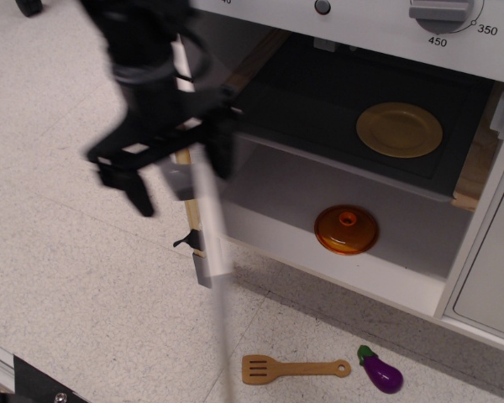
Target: Open oven
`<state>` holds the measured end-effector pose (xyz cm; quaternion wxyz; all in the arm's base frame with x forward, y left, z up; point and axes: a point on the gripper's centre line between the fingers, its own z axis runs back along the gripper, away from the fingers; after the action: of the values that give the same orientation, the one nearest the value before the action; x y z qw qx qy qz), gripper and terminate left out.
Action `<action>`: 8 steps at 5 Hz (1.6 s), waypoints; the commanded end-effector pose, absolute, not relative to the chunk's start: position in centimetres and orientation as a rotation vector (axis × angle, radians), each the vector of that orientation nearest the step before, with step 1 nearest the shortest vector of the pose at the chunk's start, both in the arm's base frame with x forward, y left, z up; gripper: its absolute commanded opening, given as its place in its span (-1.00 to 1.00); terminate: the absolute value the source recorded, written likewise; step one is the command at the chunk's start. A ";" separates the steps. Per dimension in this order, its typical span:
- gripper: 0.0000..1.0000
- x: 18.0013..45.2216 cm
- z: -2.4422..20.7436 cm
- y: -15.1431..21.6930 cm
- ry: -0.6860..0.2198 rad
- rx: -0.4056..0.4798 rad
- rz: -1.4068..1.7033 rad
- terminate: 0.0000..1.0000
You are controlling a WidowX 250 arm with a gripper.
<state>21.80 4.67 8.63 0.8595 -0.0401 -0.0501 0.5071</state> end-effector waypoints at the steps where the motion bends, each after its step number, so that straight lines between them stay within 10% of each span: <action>1: 1.00 20.0 11.2 13.0 -0.126 0.033 1.021 -1.00; 3: 1.00 20.5 11.7 14.9 -0.203 0.076 0.992 -1.00; 6: 1.00 22.5 16.1 5.1 -0.202 -0.137 0.752 -1.00; 8: 1.00 22.1 10.5 4.6 -0.178 0.004 0.790 -1.00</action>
<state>22.38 2.51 8.45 0.9209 0.0072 -0.0742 0.3825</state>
